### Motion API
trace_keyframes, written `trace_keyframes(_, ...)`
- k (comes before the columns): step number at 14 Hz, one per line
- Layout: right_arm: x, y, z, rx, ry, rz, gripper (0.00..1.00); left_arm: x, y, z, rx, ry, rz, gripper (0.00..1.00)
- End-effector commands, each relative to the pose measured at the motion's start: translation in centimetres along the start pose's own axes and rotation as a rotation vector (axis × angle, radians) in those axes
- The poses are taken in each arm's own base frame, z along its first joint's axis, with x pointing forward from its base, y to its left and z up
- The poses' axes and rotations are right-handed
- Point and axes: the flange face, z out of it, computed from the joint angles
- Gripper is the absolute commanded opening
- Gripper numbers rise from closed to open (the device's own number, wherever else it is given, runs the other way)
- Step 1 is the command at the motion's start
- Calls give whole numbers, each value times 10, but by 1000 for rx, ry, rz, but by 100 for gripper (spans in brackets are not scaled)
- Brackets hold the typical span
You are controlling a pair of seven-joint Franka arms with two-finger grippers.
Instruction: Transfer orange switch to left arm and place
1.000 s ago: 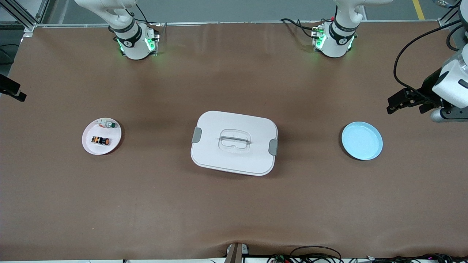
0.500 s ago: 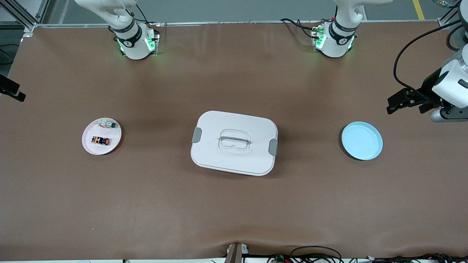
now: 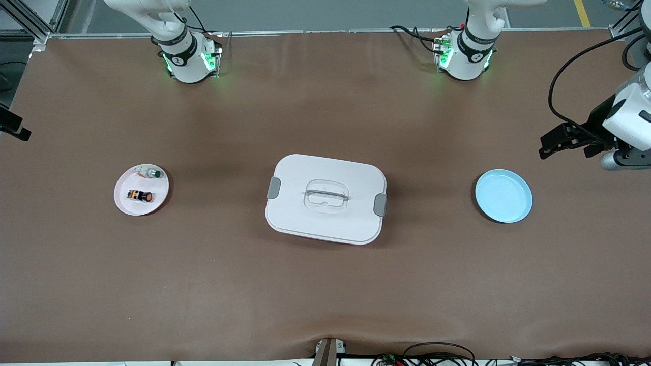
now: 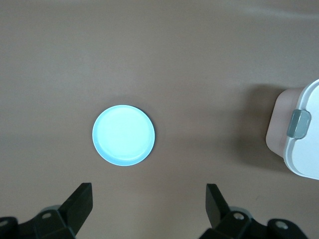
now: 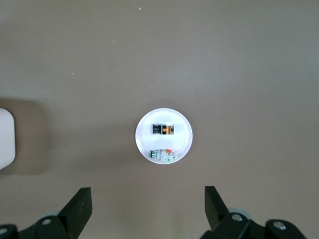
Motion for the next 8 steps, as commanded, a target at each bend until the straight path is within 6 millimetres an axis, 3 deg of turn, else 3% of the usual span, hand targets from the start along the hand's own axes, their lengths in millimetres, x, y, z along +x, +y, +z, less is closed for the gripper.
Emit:
trace_keyframes(1,11,12,25,-11,-49,26,100,1,-1,-5,5,0,10,100)
trace_keyframes(4,33,11,62,-20,-95,25,100,1,-2,-5,3,-2,11,100)
trace_keyframes(8,47,11,85,-22,-109,26,100,1,-1,-5,5,0,10,100)
